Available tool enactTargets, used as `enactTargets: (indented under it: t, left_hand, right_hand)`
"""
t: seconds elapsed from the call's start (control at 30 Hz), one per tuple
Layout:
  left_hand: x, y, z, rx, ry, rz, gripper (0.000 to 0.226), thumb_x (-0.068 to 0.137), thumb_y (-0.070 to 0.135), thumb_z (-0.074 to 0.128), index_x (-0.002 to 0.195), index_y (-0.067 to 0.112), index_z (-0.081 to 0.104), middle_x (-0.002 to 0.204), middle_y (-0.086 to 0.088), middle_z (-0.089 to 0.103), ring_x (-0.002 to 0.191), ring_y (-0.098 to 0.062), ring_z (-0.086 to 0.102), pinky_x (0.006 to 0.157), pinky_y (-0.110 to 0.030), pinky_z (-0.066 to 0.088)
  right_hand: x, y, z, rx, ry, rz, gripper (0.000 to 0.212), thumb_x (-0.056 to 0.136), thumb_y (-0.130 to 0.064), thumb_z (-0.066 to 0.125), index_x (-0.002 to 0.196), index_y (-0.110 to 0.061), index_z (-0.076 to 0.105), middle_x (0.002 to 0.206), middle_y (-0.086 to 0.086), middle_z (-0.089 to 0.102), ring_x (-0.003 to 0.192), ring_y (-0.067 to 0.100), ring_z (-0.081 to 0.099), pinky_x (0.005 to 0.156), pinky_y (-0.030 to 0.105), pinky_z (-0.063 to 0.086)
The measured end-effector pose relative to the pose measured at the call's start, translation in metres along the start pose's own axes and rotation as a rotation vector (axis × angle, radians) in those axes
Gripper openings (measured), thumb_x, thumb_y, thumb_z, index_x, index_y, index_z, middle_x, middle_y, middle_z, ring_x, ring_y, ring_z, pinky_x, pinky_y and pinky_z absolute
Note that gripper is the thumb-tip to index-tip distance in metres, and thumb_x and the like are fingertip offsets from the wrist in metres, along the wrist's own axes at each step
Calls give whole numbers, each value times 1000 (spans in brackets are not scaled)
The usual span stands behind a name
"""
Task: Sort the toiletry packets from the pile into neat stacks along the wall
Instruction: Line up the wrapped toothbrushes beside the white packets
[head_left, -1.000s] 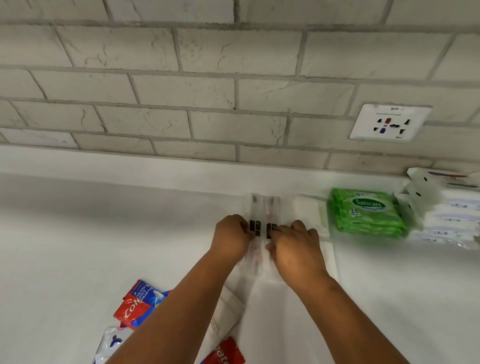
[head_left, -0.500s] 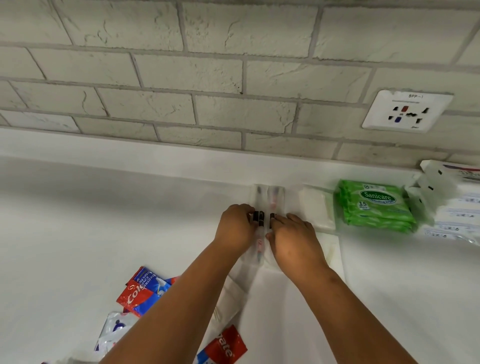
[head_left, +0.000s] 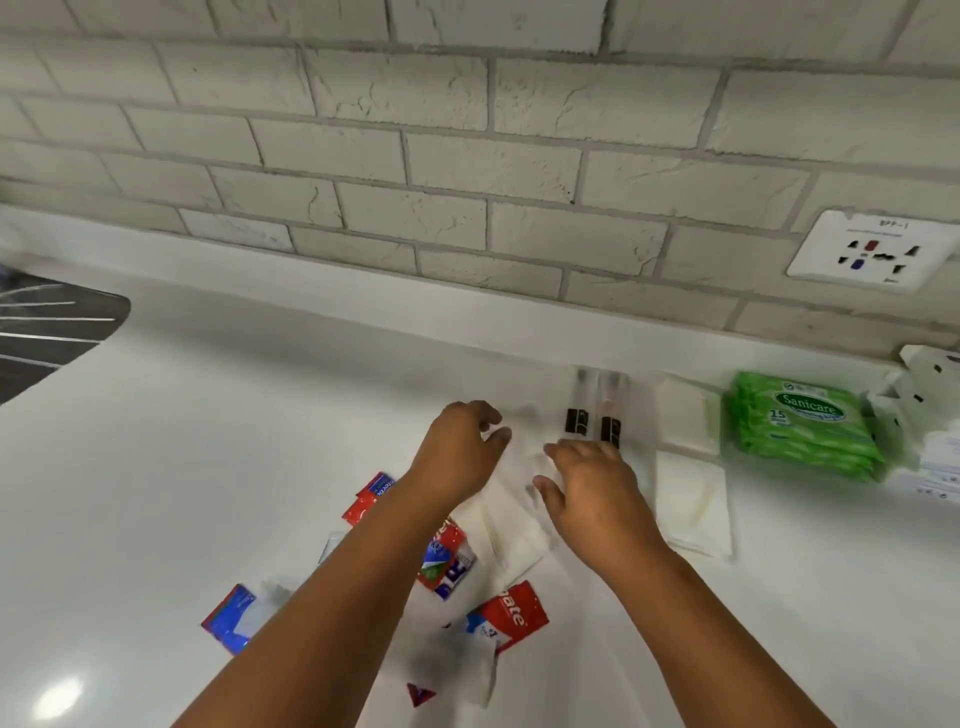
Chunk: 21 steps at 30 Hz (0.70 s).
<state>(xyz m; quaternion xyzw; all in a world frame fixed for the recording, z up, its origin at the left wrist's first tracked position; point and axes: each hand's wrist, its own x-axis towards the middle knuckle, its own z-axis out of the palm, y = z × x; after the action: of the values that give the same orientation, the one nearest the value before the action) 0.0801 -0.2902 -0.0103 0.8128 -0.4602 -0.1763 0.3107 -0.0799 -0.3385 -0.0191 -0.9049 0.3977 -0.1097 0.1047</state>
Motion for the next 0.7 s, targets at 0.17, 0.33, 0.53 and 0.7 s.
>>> enactTargets:
  t: [0.17, 0.33, 0.53, 0.7]
  left_hand:
    - [-50, -36, -39, 16, -16, -72, 20, 93, 29, 58, 108, 19, 67, 112, 3, 67, 87, -8, 56, 74, -19, 39]
    - [-99, -68, -67, 25, -3, -164, 18, 93, 27, 58, 104, 18, 68, 106, 1, 68, 83, -10, 59, 62, -20, 42]
    - [-135, -85, -73, -24, 54, -268, 16, 93, 31, 59, 103, 21, 65, 106, 3, 66, 90, -11, 64, 73, -27, 54]
    - [-155, -85, -67, -49, 319, -260, 23, 94, 30, 56, 114, 21, 64, 113, 5, 62, 95, -9, 57, 71, -20, 44]
  right_hand:
    - [-30, -50, 7, 102, -117, -84, 44, 96, -46, 45, 135, -27, 51, 137, -7, 52, 127, 15, 40, 105, 30, 38]
    - [-61, -91, 20, 181, -244, -244, 33, 87, -49, 57, 111, -28, 65, 112, -7, 61, 108, 15, 45, 86, 27, 43]
    - [-82, -111, 27, 144, -329, -284, 36, 81, -53, 64, 105, -27, 63, 111, -6, 60, 106, 12, 47, 79, 24, 42]
    - [-91, -116, 29, 203, -382, -176, 22, 80, -46, 70, 86, -29, 57, 101, -3, 64, 95, 11, 58, 76, 25, 52]
